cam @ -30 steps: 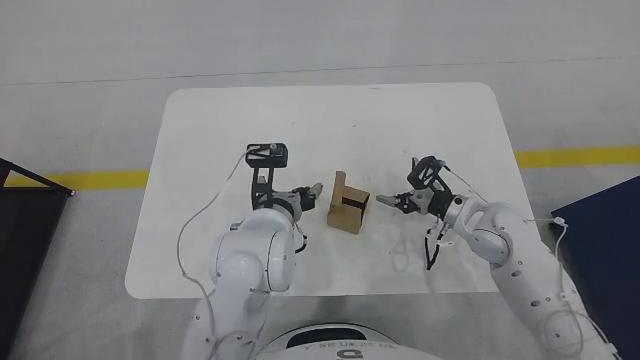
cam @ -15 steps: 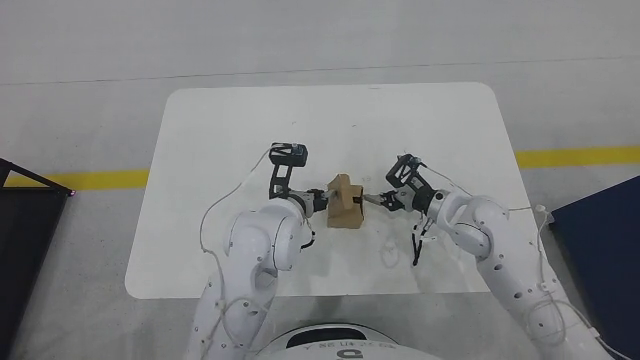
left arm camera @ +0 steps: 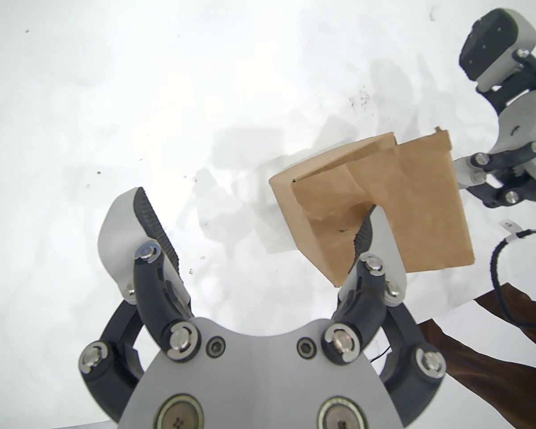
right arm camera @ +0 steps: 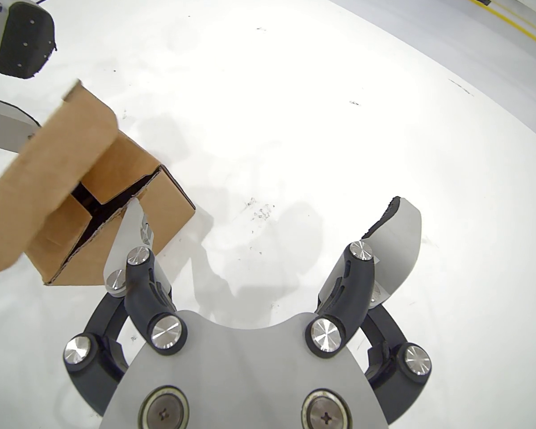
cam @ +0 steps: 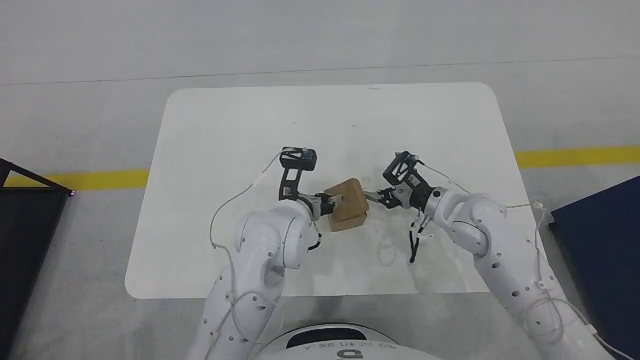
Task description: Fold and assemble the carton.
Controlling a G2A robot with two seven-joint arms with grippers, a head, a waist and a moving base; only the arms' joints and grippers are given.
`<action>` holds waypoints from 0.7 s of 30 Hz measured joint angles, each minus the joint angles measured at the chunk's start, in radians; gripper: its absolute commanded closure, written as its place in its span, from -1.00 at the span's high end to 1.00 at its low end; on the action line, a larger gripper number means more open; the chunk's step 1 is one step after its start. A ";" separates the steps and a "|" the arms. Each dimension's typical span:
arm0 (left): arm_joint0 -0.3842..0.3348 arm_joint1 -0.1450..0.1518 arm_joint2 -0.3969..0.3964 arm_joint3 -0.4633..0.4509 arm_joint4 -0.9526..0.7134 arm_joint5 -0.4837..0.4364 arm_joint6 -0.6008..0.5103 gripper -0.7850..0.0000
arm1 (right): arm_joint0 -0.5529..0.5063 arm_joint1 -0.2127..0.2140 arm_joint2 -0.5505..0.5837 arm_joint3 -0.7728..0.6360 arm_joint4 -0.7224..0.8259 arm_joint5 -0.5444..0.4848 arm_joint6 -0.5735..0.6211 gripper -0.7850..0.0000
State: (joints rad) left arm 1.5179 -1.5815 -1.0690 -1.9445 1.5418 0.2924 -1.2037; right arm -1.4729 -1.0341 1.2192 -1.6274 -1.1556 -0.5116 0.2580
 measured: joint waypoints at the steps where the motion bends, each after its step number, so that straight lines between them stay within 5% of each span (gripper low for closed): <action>1: -0.001 0.000 0.001 0.004 0.000 0.001 0.000 1.00 | -0.002 0.001 0.004 -0.002 0.000 0.000 0.000 1.00; 21: 0.008 0.004 -0.001 -0.005 0.006 0.018 0.000 1.00 | -0.108 0.017 0.100 -0.092 0.027 -0.048 -0.072 1.00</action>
State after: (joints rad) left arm 1.5255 -1.5773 -1.0698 -1.9498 1.5483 0.3101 -1.2037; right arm -1.5806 -1.0167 1.3187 -1.7190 -1.1283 -0.5592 0.1856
